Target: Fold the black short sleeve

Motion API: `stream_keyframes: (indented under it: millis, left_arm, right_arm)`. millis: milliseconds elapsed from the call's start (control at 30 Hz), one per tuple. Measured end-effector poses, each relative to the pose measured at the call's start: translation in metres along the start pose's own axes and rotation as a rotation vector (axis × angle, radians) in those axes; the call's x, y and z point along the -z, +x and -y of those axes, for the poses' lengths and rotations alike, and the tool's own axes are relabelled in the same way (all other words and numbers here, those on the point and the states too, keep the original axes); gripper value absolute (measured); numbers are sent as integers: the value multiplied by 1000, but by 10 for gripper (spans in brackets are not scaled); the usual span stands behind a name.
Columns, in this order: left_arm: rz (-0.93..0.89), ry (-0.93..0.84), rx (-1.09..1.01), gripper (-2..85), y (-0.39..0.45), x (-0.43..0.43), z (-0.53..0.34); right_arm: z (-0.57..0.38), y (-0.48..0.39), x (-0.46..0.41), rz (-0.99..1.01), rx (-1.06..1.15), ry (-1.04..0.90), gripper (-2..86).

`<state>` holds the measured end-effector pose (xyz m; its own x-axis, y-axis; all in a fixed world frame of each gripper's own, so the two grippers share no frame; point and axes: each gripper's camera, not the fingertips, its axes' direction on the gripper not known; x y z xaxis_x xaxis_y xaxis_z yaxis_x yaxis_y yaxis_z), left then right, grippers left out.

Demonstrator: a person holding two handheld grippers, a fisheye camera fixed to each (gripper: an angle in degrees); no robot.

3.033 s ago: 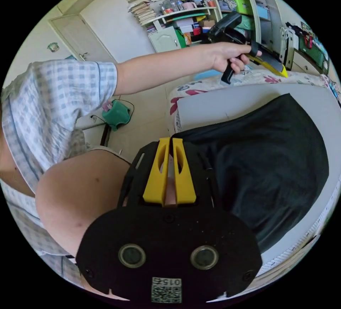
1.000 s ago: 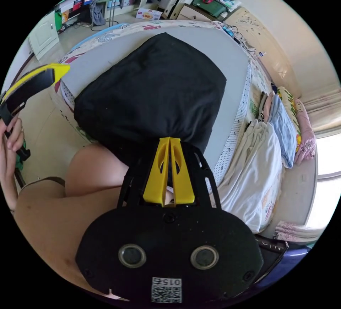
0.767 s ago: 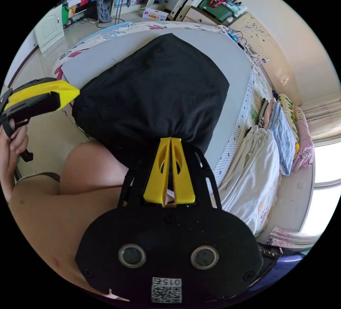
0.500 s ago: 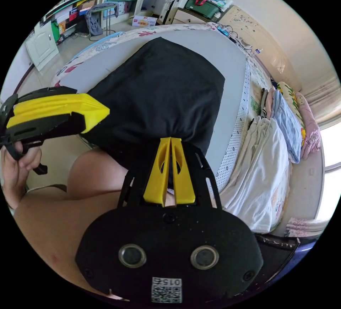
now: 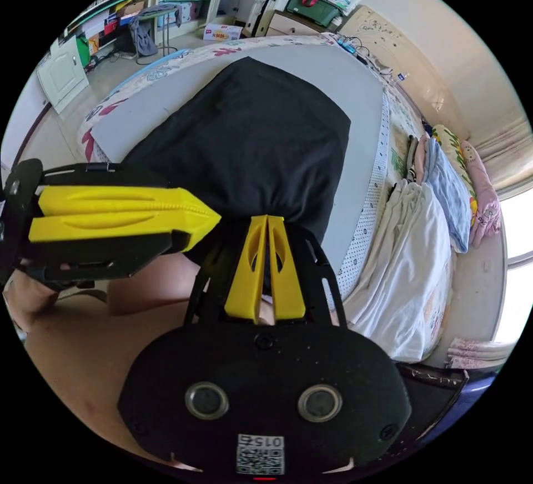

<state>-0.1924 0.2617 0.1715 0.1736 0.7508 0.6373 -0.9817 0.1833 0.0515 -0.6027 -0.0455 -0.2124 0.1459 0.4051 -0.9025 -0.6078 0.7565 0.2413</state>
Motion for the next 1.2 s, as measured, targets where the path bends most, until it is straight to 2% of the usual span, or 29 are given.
stream_keyframes:
  millis: [133, 367, 567, 700, 833, 1200]
  left_arm:
    - [-43, 12, 24, -8, -5, 0, 0]
    - [-73, 12, 31, -8, -5, 0, -6]
    - [-83, 5, 29, -8, -6, -1, -12]
    - [-105, 50, 42, -9, -11, 7, 2]
    - [-103, 21, -9, -8, 2, 4, 4]
    - [-68, 44, -31, -8, 4, 6, 1]
  right_arm:
    - [24, -12, 16, -70, 23, -48, -6]
    - [49, -18, 45, -71, 35, -33, -5]
    - [86, -53, 66, -184, 224, -92, -4]
    - [112, -92, 72, -326, 493, -178, 8]
    - [131, -92, 88, -302, 415, -162, 43]
    - [172, -109, 107, -291, 399, -161, 96]
